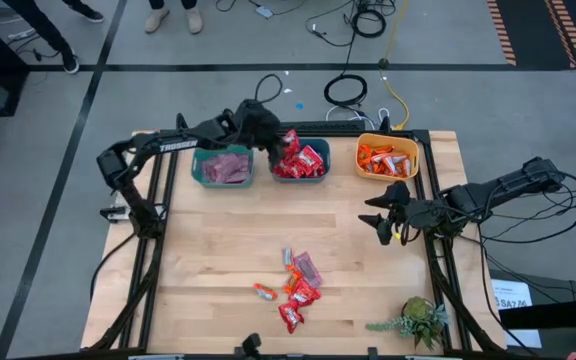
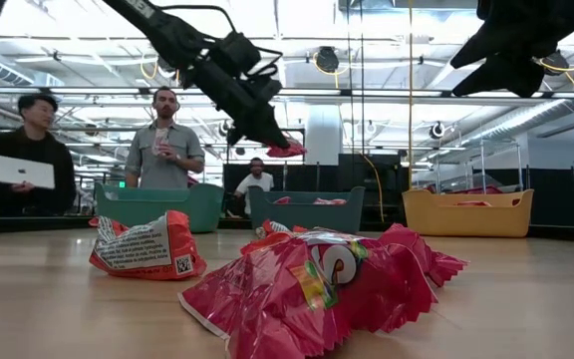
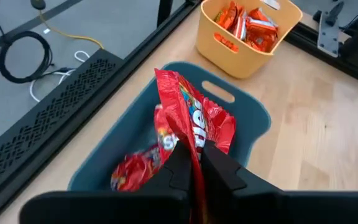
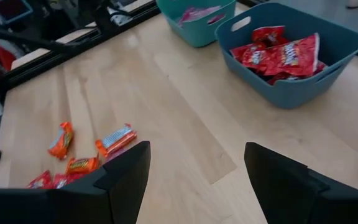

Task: Sort candy
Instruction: Put the red candy into the blue bin, then put the orange chocolate into the yellow bin

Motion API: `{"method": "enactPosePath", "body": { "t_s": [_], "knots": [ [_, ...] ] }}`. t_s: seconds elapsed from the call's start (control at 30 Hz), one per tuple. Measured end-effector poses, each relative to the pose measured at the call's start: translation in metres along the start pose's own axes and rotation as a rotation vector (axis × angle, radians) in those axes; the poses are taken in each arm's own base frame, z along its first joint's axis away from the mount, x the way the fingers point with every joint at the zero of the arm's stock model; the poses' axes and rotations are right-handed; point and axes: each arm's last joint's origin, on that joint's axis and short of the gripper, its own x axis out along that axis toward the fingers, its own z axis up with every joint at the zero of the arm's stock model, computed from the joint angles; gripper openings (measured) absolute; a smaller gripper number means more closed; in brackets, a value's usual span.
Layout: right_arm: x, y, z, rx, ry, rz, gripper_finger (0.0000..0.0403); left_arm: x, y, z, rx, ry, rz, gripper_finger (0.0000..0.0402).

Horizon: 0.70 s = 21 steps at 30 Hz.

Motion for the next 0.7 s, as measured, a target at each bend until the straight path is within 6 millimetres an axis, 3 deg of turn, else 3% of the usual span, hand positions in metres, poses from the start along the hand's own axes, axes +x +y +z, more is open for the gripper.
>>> {"method": "enactPosePath", "body": {
  "t_s": [0.17, 0.7],
  "knots": [
    [0.0, -0.0005, 0.0004, 0.025, -0.014, -0.016, 0.0254, 0.0094, 0.0024, 0.0078, 0.001, -0.007, -0.005, 0.0043],
    [0.0, -0.001, 0.0007, 0.038, -0.028, -0.033, 0.0254, 0.0098, 0.0021, 0.0071, -0.005, -0.001, -0.005, 0.0136]
  ]
}}
